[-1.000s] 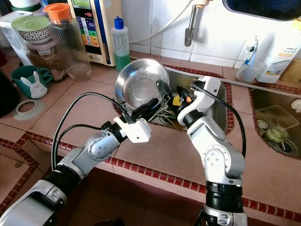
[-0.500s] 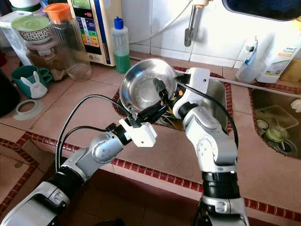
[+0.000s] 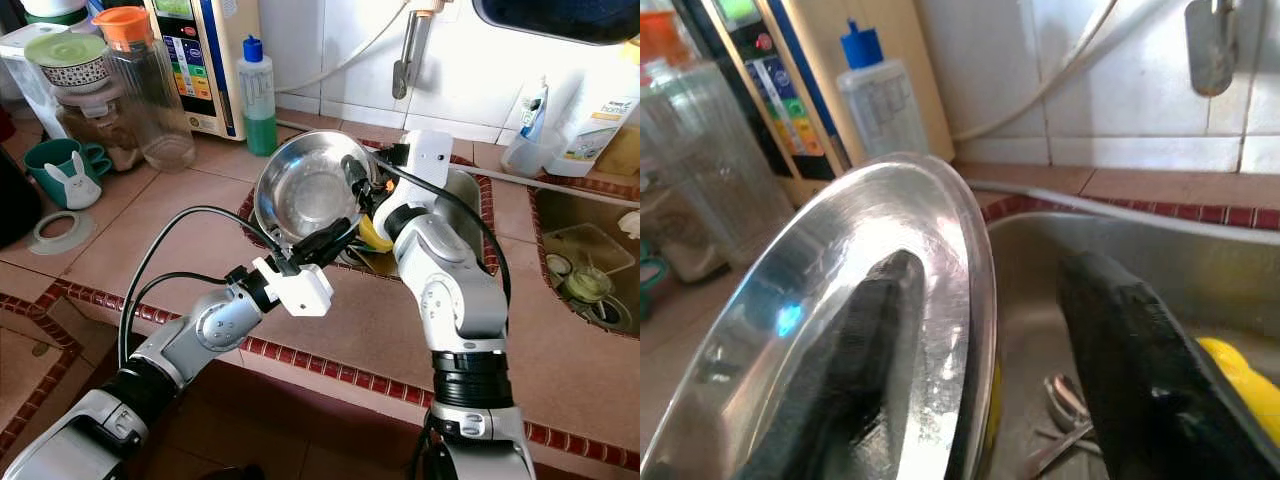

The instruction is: Kitchen organization

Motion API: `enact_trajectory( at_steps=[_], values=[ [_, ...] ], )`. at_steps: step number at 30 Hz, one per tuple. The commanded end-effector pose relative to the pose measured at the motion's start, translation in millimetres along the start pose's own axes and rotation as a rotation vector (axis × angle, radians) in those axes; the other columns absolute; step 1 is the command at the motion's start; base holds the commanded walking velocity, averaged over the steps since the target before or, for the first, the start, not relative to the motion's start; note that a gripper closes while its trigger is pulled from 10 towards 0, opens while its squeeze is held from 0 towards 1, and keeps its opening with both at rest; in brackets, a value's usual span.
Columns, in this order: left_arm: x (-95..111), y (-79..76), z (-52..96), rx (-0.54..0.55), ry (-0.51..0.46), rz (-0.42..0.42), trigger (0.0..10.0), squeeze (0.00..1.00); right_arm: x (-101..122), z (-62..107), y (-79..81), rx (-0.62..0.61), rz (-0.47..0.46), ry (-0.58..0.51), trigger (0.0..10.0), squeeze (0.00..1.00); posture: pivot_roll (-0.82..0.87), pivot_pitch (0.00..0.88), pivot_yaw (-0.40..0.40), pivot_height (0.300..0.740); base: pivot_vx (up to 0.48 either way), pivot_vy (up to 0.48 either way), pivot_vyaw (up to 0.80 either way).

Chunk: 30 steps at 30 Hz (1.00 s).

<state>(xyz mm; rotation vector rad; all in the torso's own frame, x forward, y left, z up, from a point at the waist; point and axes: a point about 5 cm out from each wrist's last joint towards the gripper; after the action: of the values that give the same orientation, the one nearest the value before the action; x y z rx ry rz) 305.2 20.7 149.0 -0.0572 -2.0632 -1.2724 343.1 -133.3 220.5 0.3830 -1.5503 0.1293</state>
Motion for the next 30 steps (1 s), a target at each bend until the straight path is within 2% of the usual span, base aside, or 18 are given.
enact_trajectory(
  at_steps=[1,6,11,20,22,23,24,25,30],
  values=[
    [8,0.2,-4.8,0.004,-0.044,-0.01,0.0,0.0,-5,-0.5,-4.2,-0.004,-0.016,0.053,0.0,0.0,0.08,0.059,-0.001,0.74,0.0,0.0,0.0],
    [8,-0.1,-4.8,0.002,-0.046,-0.013,0.0,0.0,-19,3.8,-6.2,0.028,-0.04,0.158,0.0,0.0,0.08,0.059,-0.001,0.74,0.0,0.0,0.0],
    [8,0.1,-4.5,0.001,-0.048,-0.016,0.0,0.0,-26,6.7,-5.9,0.04,-0.053,0.199,0.0,0.0,0.08,0.059,0.0,0.74,0.0,0.0,0.0],
    [8,0.0,-4.6,-0.005,-0.049,-0.021,0.0,0.0,-26,7.5,-5.9,0.037,-0.061,0.196,0.0,0.0,0.09,0.056,0.004,0.74,0.0,0.0,0.0],
    [8,-0.4,-4.7,-0.008,-0.046,-0.02,4.6,0.0,-24,7.1,-6.0,0.025,-0.058,0.181,0.0,0.0,0.08,0.054,0.004,0.74,0.0,0.0,0.0],
    [8,0.3,-4.7,0.004,-0.043,-0.004,10.0,0.0,-24,6.7,-6.2,0.018,-0.06,0.173,0.0,0.0,0.08,0.054,0.003,0.74,0.0,0.0,0.0],
    [8,0.3,-4.7,0.004,-0.043,-0.004,10.0,0.0,-24,6.7,-6.2,0.018,-0.06,0.173,0.0,0.0,0.08,0.054,0.003,0.74,0.0,0.0,0.0],
    [8,2.6,-5.1,0.033,-0.04,0.032,10.0,1.0,-22,5.6,-7.3,-0.007,-0.068,0.156,0.0,0.0,0.09,0.053,0.002,0.74,0.0,0.0,0.0],
    [8,6.5,-5.5,0.074,-0.038,0.079,10.0,1.0,-25,4.2,-7.2,-0.038,-0.081,0.152,0.0,0.0,0.09,0.053,0.001,0.74,0.0,0.0,0.0]
  ],
)
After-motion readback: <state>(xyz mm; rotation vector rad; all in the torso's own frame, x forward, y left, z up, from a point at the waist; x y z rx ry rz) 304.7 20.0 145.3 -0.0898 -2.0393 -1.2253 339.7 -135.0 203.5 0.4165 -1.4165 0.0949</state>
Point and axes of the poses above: a point about 5 cm out from each wrist's last joint towards the gripper, its own z axis pointing back from the gripper into the wrist, its own x axis along the axis of the wrist's last joint, y = z × x, and after that the axes turned 4 degrees about z, right-handed
